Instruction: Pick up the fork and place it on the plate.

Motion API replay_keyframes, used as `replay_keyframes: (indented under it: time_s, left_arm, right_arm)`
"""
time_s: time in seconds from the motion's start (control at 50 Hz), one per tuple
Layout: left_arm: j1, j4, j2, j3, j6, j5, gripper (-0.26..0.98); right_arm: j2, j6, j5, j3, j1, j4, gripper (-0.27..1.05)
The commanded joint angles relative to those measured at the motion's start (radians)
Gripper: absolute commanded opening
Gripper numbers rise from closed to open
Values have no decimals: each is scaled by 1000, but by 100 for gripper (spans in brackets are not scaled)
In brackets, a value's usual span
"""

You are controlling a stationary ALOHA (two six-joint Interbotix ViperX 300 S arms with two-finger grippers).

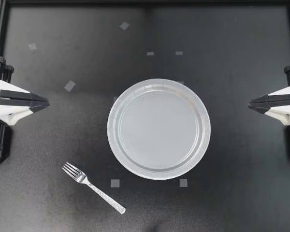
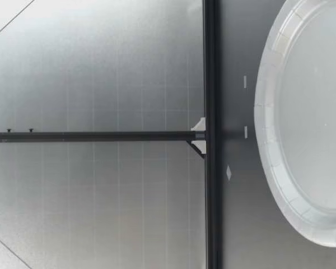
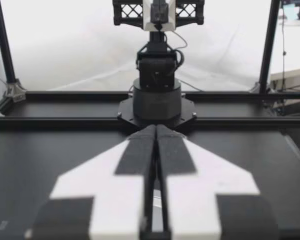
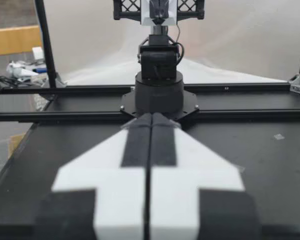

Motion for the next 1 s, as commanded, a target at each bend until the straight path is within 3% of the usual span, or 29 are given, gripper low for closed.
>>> replay_keyframes:
  time_s: [0.0, 0.12, 0.16, 0.3, 0.36, 0.42, 0.54, 0.62, 0.74, 0.8, 0.84, 0.92, 0.98]
  left_arm:
    - [-14, -5, -12, 18, -3, 0, 5]
    - [-14, -40, -38, -6, -5, 58, -5]
    - [-14, -54, -48, -46, -5, 155, -5]
    - [-14, -58, -18, -250, -14, 689, -5]
    - [-14, -60, 21, -325, -12, 854, -5]
    - [-14, -60, 66, -367, -3, 922, -4]
    - [-28, -69, 156, -379, 5, 936, 0]
    - [-61, -103, 218, -368, 14, 940, 11]
    - [-114, -133, 268, -359, 43, 927, 47]
    - [-117, -133, 270, -348, 46, 917, 75]
    - [-117, -133, 272, -331, 52, 899, 85]
    - [-121, -133, 293, -293, 66, 833, 77]
    - [-146, -132, 328, -258, 94, 761, 68]
  right_arm:
    - [2, -2, -3, 3, -6, 0, -8]
    - [-26, 12, -3, 20, -9, 15, -8]
    - [-40, 23, 0, 21, -9, 32, -8]
    - [-77, 48, 67, 21, -12, 44, -8]
    - [-75, 51, 123, 14, -14, 48, -8]
    - [-61, 51, 164, 6, -14, 48, -8]
    - [-25, 57, 199, -18, -17, 49, -6]
    - [-9, 60, 209, -28, -40, 48, 1]
    - [-18, 75, 209, -26, -87, 49, 20]
    - [-29, 80, 206, -21, -101, 49, 35]
    - [-29, 80, 202, -17, -104, 49, 45]
    - [-18, 84, 202, -9, -104, 49, 57]
    - [0, 95, 199, 0, -104, 49, 58]
